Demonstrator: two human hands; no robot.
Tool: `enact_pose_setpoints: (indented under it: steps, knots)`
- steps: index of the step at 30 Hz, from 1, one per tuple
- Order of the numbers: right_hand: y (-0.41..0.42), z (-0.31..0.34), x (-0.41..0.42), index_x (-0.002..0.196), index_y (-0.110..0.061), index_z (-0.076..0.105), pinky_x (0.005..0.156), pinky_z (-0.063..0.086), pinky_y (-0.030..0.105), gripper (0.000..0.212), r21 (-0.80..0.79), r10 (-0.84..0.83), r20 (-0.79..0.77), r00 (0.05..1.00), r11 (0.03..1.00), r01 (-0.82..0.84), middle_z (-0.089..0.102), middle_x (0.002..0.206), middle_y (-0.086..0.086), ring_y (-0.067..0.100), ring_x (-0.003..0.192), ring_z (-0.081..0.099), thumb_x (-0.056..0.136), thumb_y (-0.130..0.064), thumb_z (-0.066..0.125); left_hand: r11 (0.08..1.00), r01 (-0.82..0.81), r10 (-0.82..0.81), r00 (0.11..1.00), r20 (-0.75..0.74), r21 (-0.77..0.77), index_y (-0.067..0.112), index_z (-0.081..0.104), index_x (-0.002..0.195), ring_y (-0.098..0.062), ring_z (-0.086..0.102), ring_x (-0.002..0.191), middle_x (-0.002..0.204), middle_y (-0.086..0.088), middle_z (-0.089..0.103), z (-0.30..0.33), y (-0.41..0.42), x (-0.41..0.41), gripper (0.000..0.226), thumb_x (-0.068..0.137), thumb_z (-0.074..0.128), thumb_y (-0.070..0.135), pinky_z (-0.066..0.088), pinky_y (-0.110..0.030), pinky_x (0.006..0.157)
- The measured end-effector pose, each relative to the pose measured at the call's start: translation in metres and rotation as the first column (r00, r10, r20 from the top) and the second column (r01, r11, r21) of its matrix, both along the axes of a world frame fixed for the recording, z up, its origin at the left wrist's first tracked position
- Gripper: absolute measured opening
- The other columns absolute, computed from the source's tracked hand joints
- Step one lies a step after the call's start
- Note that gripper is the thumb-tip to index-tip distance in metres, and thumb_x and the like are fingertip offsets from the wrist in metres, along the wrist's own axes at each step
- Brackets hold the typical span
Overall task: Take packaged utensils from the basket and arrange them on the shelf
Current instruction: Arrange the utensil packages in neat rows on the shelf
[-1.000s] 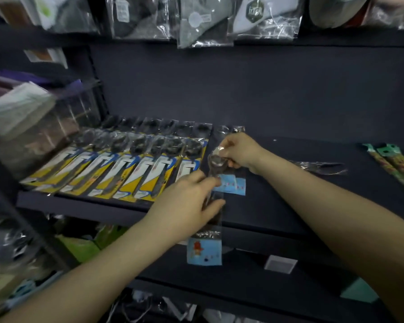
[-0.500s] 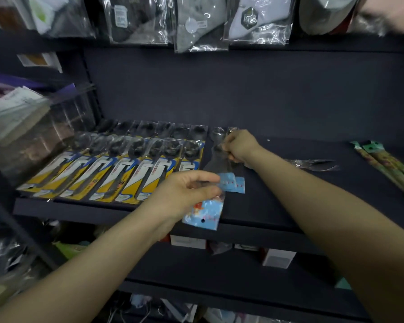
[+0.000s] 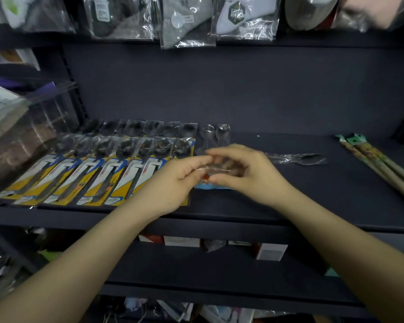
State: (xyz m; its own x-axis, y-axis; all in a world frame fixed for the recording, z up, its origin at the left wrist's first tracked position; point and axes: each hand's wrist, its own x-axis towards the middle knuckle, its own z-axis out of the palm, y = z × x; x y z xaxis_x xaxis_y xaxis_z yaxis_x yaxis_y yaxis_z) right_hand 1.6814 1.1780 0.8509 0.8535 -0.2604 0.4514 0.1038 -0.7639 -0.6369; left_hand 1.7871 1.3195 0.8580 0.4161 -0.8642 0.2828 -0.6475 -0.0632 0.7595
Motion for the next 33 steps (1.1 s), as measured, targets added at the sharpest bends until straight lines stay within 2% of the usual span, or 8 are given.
enact_pose_setpoints:
  steps: [4, 8, 15, 19, 23, 26, 28, 33]
  knots:
    - [0.002, -0.009, 0.003, 0.097, -0.007, 0.069, 0.070, 0.050, 0.009, 0.023, -0.057, -0.046, 0.162, 0.986, 0.997, 0.056, 0.062, 0.080, -0.001, 0.011, 0.081, 0.059, 0.075, -0.012, 0.072, 0.993, -0.118, 0.115, 0.942, 0.315, -0.010, 0.016, 0.047, 0.114, -0.015, 0.057, 0.080, 0.087, 0.001, 0.065, -0.003, 0.000, 0.006, 0.020, 0.094, 0.043, 0.019, 0.039, -0.022, 0.065]
    - [0.005, -0.014, 0.006, 0.076, -0.005, 0.065, 0.062, 0.042, 0.007, 0.007, -0.227, -0.065, 0.264, 0.962, 0.966, 0.128, 0.057, 0.073, -0.002, -0.001, 0.066, 0.051, 0.078, -0.011, 0.067, 0.975, -0.179, 0.221, 0.837, 0.500, -0.132, 0.010, 0.059, 0.096, -0.014, 0.055, 0.071, 0.080, -0.001, 0.065, -0.004, 0.001, 0.010, 0.013, 0.088, 0.055, 0.020, 0.042, -0.027, 0.062]
    - [0.005, -0.028, -0.012, 0.074, -0.008, 0.062, 0.044, 0.049, 0.031, 0.015, -0.717, 0.017, 0.149, 0.989, 0.691, 0.096, 0.062, 0.074, 0.007, 0.025, 0.060, 0.060, 0.083, -0.015, 0.052, 0.999, -0.010, 0.033, 0.706, 0.708, -0.037, 0.016, 0.071, 0.082, -0.019, 0.053, 0.073, 0.078, -0.001, 0.063, -0.026, 0.009, 0.015, 0.023, 0.080, 0.049, 0.022, 0.044, -0.026, 0.062]
    - [0.005, -0.028, -0.018, 0.086, -0.016, 0.067, 0.058, 0.054, 0.034, 0.017, -0.645, 0.077, -0.135, 0.988, 0.750, -0.146, 0.066, 0.089, 0.000, 0.020, 0.076, 0.063, 0.085, -0.023, 0.052, 0.991, 0.040, -0.122, 0.665, 0.737, 0.128, 0.017, 0.071, 0.082, -0.019, 0.062, 0.089, 0.095, -0.002, 0.069, -0.036, 0.018, 0.012, 0.028, 0.079, 0.044, 0.019, 0.054, -0.031, 0.068]
    - [0.001, -0.018, -0.022, 0.091, -0.014, 0.070, 0.080, 0.049, 0.029, 0.028, -0.408, 0.164, -0.220, 0.962, 0.880, -0.243, 0.070, 0.089, -0.001, 0.014, 0.083, 0.061, 0.089, -0.032, 0.048, 0.958, 0.055, -0.221, 0.766, 0.603, 0.281, 0.016, 0.062, 0.091, -0.020, 0.061, 0.099, 0.103, -0.002, 0.068, -0.026, 0.020, 0.010, 0.044, 0.070, 0.026, 0.026, 0.053, -0.038, 0.084]
    - [-0.016, -0.014, -0.017, 0.095, -0.008, 0.070, 0.080, 0.040, 0.012, 0.032, -0.376, 0.070, -0.133, 0.989, 0.919, -0.116, 0.072, 0.090, 0.005, 0.009, 0.085, 0.057, 0.089, -0.029, 0.047, 0.977, -0.018, -0.108, 0.816, 0.568, 0.213, 0.020, 0.054, 0.104, -0.018, 0.057, 0.091, 0.102, 0.002, 0.063, -0.019, 0.013, 0.006, 0.036, 0.081, 0.029, 0.031, 0.048, -0.036, 0.075]
    - [-0.045, -0.016, -0.010, 0.099, -0.005, 0.069, 0.080, 0.034, 0.006, 0.023, -0.369, -0.111, -0.097, 0.989, 0.927, 0.068, 0.071, 0.099, 0.010, 0.012, 0.092, 0.059, 0.090, -0.018, 0.052, 0.970, -0.069, -0.080, 0.814, 0.575, 0.233, 0.025, 0.044, 0.124, -0.018, 0.052, 0.110, 0.125, 0.003, 0.055, -0.015, 0.001, 0.005, 0.036, 0.092, 0.036, 0.038, 0.045, -0.034, 0.087]
    - [-0.115, -0.029, -0.008, 0.126, -0.004, 0.055, 0.106, 0.037, 0.035, 0.036, -0.457, -0.430, -0.253, 0.866, 0.843, 0.285, 0.055, 0.133, 0.013, 0.032, 0.125, 0.049, 0.092, -0.006, 0.047, 0.851, -0.134, -0.259, 0.735, 0.627, 0.507, 0.028, 0.010, 0.146, -0.017, 0.011, 0.143, 0.157, -0.001, 0.005, -0.023, -0.024, 0.004, 0.070, 0.087, 0.031, 0.060, 0.013, -0.029, 0.115]
